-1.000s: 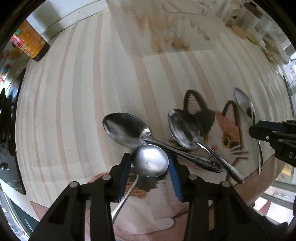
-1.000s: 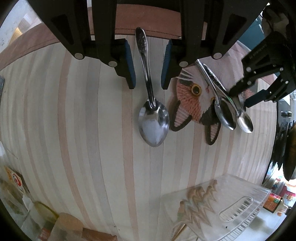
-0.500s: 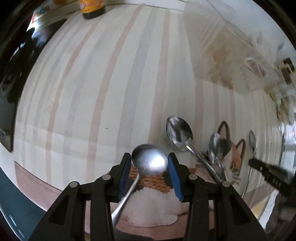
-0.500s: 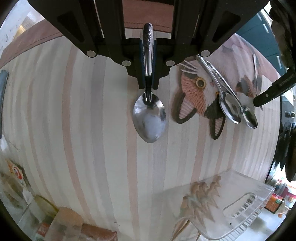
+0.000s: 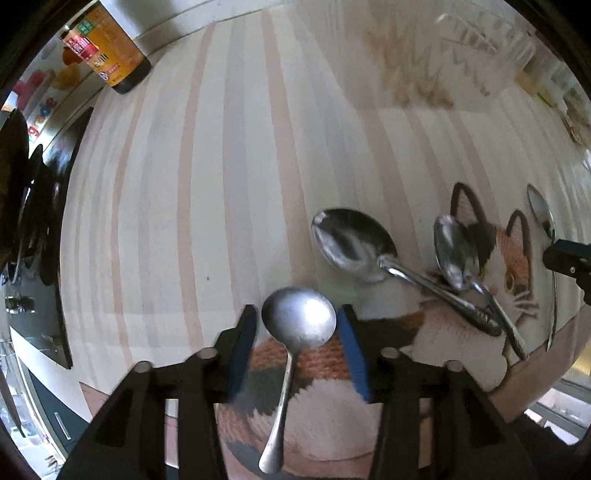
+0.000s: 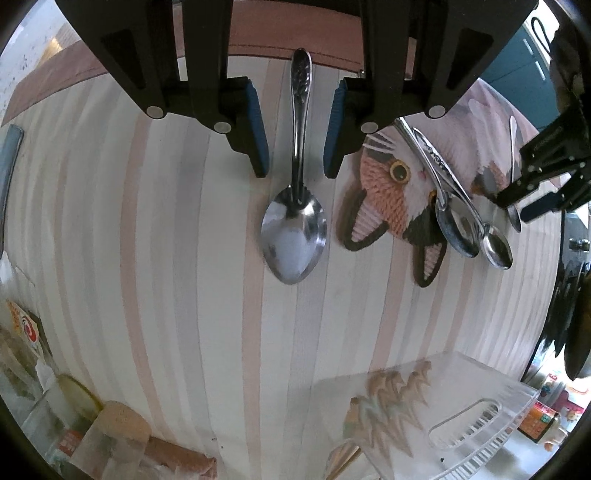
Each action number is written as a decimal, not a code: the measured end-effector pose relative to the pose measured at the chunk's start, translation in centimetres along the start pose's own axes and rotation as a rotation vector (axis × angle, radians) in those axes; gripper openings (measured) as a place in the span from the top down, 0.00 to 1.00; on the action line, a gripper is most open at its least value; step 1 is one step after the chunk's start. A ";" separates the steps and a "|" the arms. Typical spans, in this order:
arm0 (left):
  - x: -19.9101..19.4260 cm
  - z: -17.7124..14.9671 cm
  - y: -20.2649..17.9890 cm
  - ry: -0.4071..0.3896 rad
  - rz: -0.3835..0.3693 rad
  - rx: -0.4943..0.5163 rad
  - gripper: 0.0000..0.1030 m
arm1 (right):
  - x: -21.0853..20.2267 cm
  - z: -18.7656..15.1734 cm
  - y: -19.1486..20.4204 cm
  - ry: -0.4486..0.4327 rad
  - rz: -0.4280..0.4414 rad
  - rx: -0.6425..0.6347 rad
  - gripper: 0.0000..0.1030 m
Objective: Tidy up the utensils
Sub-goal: 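Hold both spoons above the cat mat with both tools, then carry both spoons to the clear basket and open both tools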
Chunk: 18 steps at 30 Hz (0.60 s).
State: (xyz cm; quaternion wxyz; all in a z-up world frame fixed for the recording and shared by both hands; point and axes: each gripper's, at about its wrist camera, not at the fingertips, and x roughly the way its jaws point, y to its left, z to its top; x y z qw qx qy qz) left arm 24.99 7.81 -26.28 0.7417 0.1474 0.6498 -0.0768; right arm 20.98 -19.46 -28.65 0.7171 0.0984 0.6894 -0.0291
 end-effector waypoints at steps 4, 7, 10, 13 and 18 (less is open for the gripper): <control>0.2 0.1 -1.5 -0.015 0.016 -0.005 0.64 | 0.3 -1.3 1.1 -0.050 -0.110 -0.036 0.93; 0.0 0.8 -3.0 -0.023 0.039 -0.009 0.64 | 0.1 -1.4 1.8 -0.080 -0.135 -0.045 0.93; 0.4 0.8 -5.2 -0.035 0.050 -0.021 0.64 | 0.0 -1.7 2.0 -0.087 -0.120 -0.030 0.94; -1.0 0.0 -5.7 -0.054 0.058 -0.047 0.64 | -0.7 -2.1 1.1 -0.092 -0.083 -0.004 0.94; -3.0 -2.1 -5.1 -0.098 0.073 -0.099 0.64 | -3.0 -2.8 -1.1 -0.114 -0.055 0.017 0.94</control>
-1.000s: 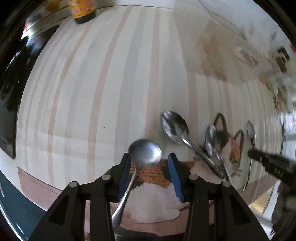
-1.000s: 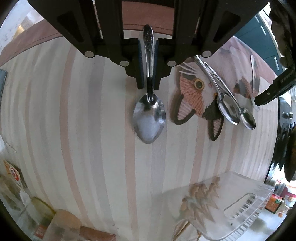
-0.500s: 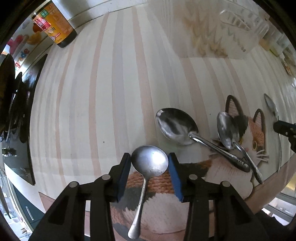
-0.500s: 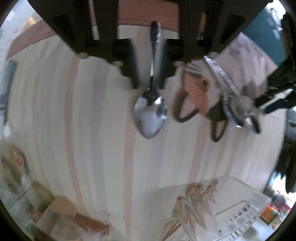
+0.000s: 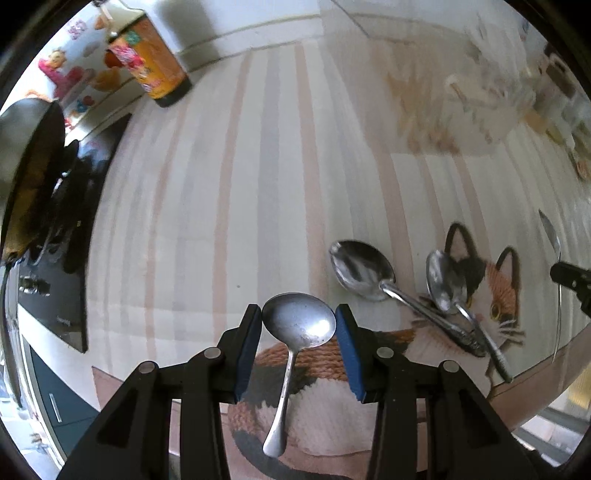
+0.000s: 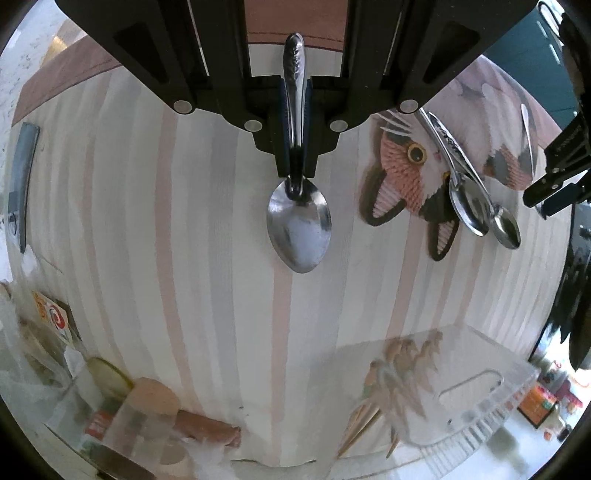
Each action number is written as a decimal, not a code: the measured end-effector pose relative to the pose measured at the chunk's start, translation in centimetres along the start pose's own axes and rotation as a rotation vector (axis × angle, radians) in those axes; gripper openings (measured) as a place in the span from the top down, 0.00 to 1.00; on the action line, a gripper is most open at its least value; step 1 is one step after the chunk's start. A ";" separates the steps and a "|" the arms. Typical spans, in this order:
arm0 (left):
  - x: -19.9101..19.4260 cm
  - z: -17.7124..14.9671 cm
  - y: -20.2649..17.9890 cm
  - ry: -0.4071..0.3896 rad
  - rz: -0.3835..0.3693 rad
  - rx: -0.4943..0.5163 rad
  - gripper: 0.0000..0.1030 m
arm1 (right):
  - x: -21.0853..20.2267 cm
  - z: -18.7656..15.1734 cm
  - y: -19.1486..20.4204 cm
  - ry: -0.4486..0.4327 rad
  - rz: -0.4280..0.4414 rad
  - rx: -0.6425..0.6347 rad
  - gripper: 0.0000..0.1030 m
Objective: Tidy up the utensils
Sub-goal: 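Carry both spoons to the clear basket and open both tools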
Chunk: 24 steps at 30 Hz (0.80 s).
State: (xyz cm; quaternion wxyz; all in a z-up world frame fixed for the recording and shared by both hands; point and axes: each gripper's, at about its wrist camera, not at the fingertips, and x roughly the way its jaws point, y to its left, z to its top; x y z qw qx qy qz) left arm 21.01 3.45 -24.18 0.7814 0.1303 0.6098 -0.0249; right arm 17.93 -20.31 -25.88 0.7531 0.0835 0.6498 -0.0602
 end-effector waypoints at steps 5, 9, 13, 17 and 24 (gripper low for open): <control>-2.0 0.5 0.1 -0.059 0.016 -0.046 0.64 | -1.9 -0.1 -1.0 -0.034 0.019 0.008 0.94; -5.3 0.9 0.0 -0.120 0.028 -0.072 0.64 | -3.9 0.0 -1.0 -0.078 0.006 -0.014 0.94; -6.7 1.7 0.4 -0.176 0.033 -0.085 0.64 | -5.7 1.5 -0.1 -0.131 -0.003 -0.038 0.94; -8.6 2.7 1.2 -0.238 0.035 -0.110 0.64 | -6.7 2.7 1.6 -0.182 -0.008 -0.057 0.94; -10.6 4.5 2.0 -0.296 0.012 -0.136 0.64 | -8.7 4.4 3.2 -0.249 -0.029 -0.102 0.94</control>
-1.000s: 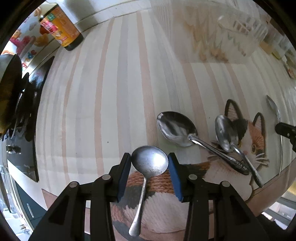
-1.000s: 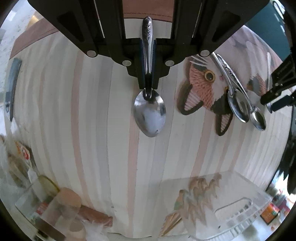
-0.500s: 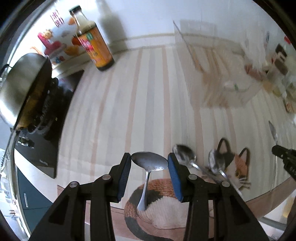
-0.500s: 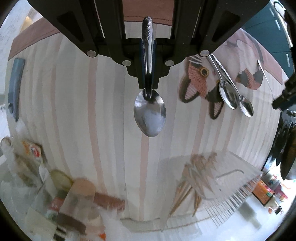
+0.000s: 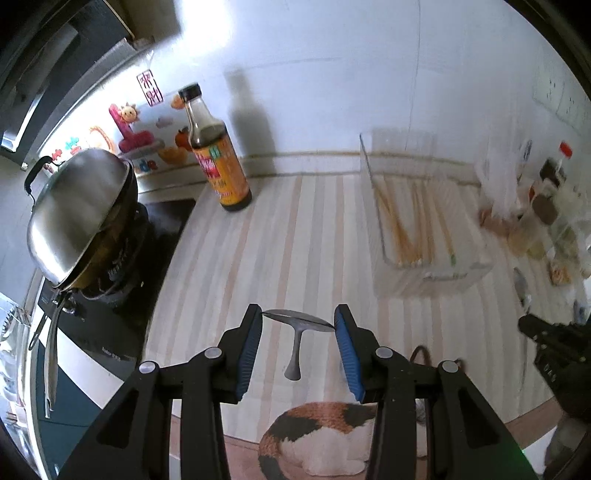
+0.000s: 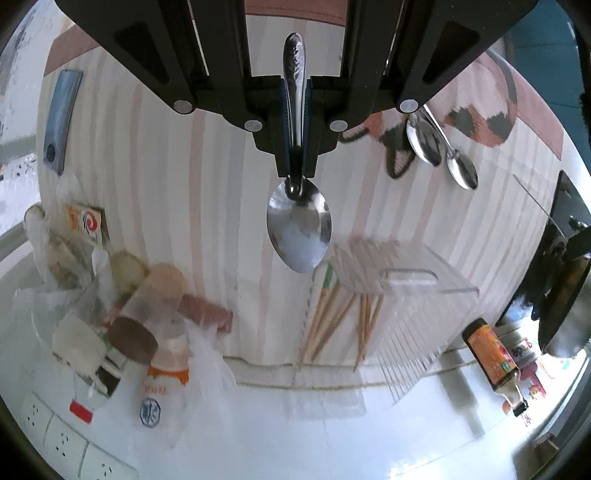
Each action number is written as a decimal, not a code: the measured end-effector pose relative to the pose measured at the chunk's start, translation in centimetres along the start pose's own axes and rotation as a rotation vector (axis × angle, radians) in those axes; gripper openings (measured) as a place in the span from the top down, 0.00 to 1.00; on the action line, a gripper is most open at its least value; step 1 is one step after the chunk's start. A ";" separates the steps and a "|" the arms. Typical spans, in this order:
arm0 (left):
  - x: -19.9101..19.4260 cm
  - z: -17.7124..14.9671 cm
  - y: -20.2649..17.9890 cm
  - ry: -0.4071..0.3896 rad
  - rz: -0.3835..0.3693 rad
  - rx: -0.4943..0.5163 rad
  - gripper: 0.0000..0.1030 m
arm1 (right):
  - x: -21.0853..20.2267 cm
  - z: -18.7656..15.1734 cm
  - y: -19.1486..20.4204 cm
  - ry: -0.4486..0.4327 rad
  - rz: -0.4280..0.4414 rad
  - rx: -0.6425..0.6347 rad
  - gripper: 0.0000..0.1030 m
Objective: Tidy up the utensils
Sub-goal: 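Carry both spoons to the clear basket and open both tools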
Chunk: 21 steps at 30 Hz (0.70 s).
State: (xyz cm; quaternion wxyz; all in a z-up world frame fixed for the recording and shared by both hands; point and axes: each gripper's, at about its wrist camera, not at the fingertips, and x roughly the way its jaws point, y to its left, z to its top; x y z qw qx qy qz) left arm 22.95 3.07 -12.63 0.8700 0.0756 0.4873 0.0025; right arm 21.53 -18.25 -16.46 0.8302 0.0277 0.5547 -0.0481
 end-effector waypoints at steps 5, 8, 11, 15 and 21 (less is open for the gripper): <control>-2.5 3.2 -0.3 -0.028 -0.097 -0.054 0.64 | -1.4 2.4 0.5 -0.031 0.057 0.027 0.94; -4.1 5.5 -0.9 -0.045 -0.163 -0.077 0.64 | -2.9 4.8 0.6 -0.050 0.139 0.063 0.94; -5.4 8.3 -2.1 -0.063 -0.229 -0.081 0.64 | -4.1 7.6 0.6 -0.067 0.213 0.096 0.94; -4.5 12.3 -4.6 -0.028 -0.302 -0.062 0.64 | -4.4 12.2 0.5 -0.089 0.281 0.117 0.94; 2.1 15.9 -7.7 0.135 -0.332 -0.041 0.63 | 0.3 17.2 0.6 -0.003 0.334 0.157 0.93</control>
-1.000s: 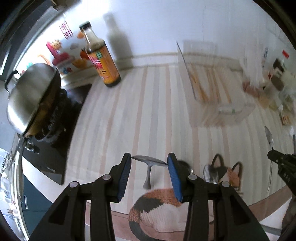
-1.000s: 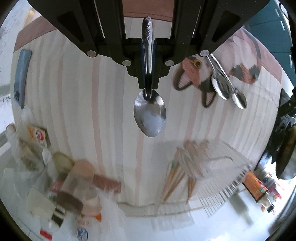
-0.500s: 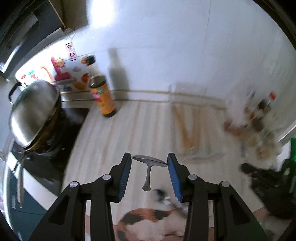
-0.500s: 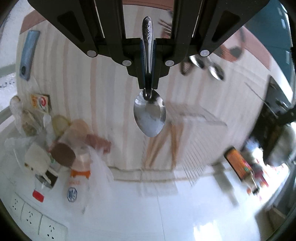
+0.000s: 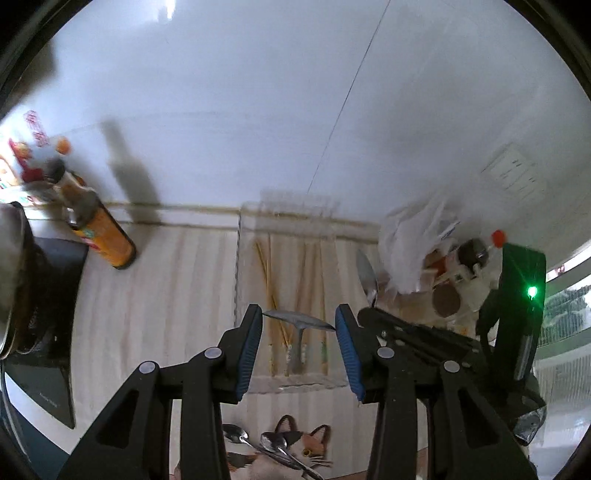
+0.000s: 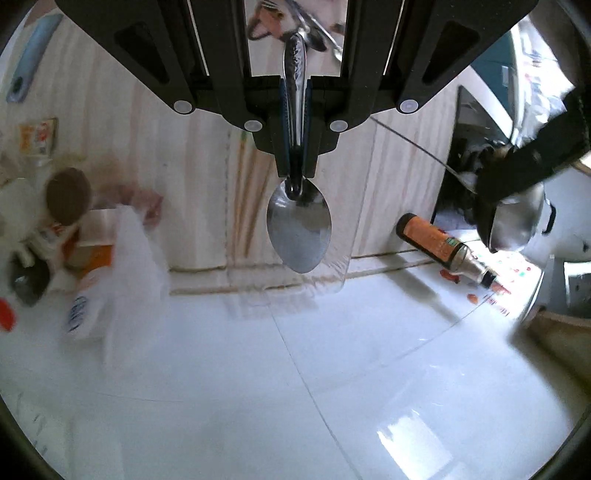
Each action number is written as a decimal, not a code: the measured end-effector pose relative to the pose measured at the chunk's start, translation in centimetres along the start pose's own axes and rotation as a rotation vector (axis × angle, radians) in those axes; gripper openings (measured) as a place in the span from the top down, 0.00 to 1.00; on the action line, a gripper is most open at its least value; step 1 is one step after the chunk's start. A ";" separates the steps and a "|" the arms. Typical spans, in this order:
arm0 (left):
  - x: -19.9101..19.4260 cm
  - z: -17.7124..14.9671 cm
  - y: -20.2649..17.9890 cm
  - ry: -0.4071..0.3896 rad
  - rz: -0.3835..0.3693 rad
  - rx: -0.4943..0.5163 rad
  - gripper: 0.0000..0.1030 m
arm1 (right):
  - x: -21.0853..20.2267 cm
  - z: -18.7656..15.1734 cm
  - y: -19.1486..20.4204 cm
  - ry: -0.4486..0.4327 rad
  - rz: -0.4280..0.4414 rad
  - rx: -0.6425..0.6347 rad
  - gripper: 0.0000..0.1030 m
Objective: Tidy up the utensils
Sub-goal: 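Carry both spoons to the clear basket and open both tools, then return to the cat mat and close both tools on two more spoons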
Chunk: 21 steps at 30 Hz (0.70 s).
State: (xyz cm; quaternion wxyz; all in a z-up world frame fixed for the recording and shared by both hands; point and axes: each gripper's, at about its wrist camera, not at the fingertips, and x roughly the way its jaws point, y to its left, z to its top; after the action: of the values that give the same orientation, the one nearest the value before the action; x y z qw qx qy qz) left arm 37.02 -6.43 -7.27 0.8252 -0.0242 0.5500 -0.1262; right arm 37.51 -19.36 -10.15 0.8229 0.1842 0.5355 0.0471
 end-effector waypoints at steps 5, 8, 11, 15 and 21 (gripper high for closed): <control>0.6 -1.3 1.8 -0.035 0.103 -0.028 0.42 | 2.3 0.5 -2.0 0.045 -0.035 0.067 0.72; -0.4 -3.9 3.7 -0.110 0.201 -0.055 0.24 | 1.3 -1.2 -2.9 0.024 -0.072 0.062 0.69; -0.4 -7.4 6.1 -0.139 0.269 -0.091 0.02 | 0.7 -4.2 -3.6 0.012 -0.131 0.041 0.63; 2.2 -12.5 8.9 -0.041 0.354 -0.110 0.00 | 1.2 -9.3 -3.3 -0.003 -0.162 -0.004 0.55; 7.0 -19.7 11.6 0.139 0.406 -0.141 0.00 | 8.5 -15.9 -0.8 0.187 -0.116 -0.085 0.55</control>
State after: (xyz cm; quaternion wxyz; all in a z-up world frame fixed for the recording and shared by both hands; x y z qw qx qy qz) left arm 23.63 5.14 -23.43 0.7900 0.0380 0.6067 0.0799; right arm 26.72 -13.79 -23.42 0.7779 0.1126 0.6170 0.0391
